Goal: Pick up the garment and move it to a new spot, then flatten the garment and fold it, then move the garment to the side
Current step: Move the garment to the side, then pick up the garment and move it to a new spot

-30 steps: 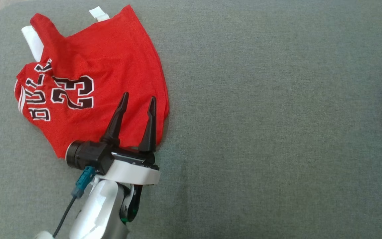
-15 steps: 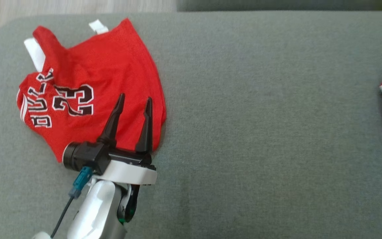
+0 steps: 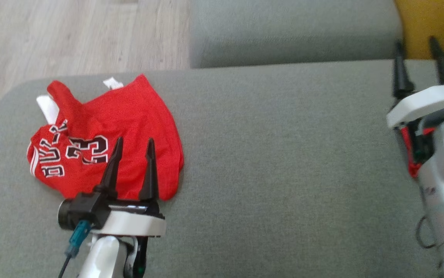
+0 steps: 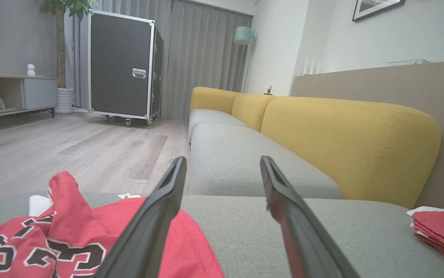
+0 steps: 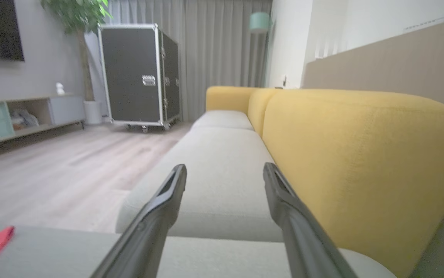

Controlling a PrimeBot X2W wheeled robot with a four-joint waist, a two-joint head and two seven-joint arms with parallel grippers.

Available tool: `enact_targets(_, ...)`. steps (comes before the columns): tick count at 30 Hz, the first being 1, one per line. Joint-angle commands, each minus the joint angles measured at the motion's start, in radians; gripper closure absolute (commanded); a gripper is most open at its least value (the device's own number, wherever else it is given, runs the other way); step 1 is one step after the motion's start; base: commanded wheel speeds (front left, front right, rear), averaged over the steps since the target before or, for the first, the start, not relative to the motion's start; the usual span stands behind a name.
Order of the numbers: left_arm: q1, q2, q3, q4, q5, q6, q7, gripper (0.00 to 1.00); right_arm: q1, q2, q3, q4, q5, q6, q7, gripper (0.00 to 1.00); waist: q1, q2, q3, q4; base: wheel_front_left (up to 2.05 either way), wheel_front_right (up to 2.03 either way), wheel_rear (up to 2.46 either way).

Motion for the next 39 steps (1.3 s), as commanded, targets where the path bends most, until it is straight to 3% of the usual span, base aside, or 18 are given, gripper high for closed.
enact_targets(1,-0.018,0.006,0.044,-0.040,0.014,0.002,-0.005,0.00,0.010,0.021,0.027,-0.076,0.026,0.003,-0.013,0.00,0.0002,0.0000,-0.037,-0.018,0.00,0.00,0.00)
enact_targets(10,0.038,0.006,0.059,-0.056,0.010,-0.004,-0.005,0.00,0.303,0.171,-0.016,-0.349,0.095,0.003,-0.021,0.00,0.0002,0.0000,-0.060,-0.021,0.00,0.00,0.00)
enact_targets(15,0.071,0.006,0.050,-0.050,0.003,-0.011,-0.005,0.00,0.477,0.194,-0.070,-0.458,0.091,0.003,-0.022,0.00,0.0002,0.0000,-0.063,-0.012,0.00,0.00,0.00)
enact_targets(20,0.094,0.006,0.062,-0.054,0.003,-0.013,-0.005,0.00,0.608,0.195,-0.022,-0.517,0.109,0.003,-0.022,0.00,0.0002,0.0000,-0.058,-0.009,0.00,0.00,0.00)
enact_targets(39,0.095,0.006,0.072,-0.050,0.010,-0.007,-0.005,0.00,0.635,0.195,0.000,-0.566,0.100,0.003,-0.022,0.00,0.0002,0.0000,-0.046,-0.018,0.00,0.00,0.00)
